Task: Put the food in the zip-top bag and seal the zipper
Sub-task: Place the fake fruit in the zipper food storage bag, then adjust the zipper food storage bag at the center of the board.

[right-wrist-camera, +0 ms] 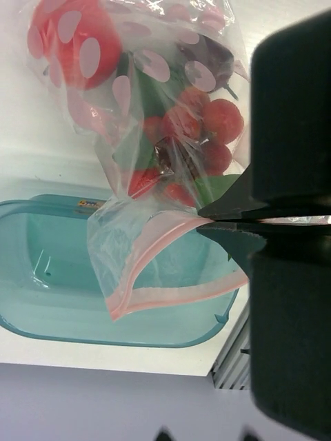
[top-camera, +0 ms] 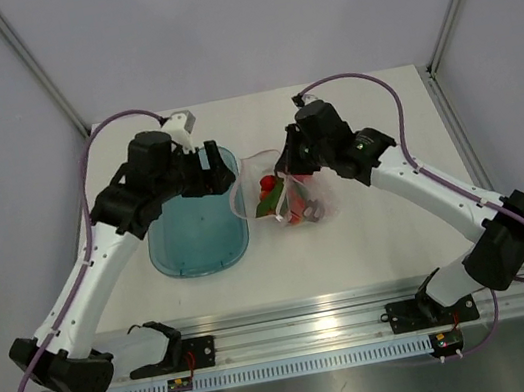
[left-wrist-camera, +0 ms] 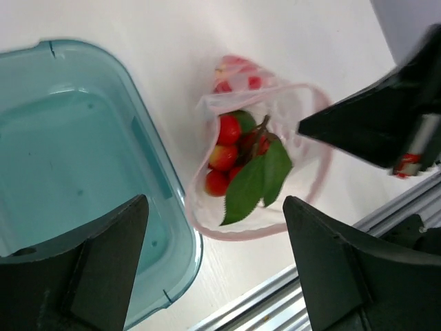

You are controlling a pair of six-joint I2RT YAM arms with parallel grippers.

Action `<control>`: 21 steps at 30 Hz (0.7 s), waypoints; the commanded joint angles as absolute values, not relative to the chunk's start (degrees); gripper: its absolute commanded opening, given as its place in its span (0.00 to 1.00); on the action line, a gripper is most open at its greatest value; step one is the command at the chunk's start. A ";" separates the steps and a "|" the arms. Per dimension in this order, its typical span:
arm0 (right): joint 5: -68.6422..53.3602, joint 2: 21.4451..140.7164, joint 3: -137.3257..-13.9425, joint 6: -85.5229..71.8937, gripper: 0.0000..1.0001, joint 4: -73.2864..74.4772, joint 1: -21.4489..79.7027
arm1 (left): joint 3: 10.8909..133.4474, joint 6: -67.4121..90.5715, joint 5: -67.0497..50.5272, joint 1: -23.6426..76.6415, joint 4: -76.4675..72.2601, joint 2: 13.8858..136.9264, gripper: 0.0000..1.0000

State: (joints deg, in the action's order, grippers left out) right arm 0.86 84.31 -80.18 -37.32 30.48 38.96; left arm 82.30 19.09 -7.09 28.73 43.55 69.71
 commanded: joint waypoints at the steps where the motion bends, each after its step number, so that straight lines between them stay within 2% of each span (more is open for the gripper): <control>1: 2.73 82.27 -79.10 -36.21 0.00 31.29 39.38 | 72.61 20.56 -4.83 28.65 40.00 69.87 0.83; 5: 1.94 81.74 -77.87 -36.91 0.00 30.67 39.38 | 68.30 23.28 -9.84 28.92 36.58 71.63 0.82; 12: 2.37 80.42 -76.91 -36.83 0.00 31.46 39.38 | 66.35 23.21 -9.05 29.00 34.19 73.73 0.76; 21: 4.57 79.28 -77.61 -35.95 0.00 33.48 39.29 | 66.36 24.61 -11.69 29.97 31.83 76.12 0.77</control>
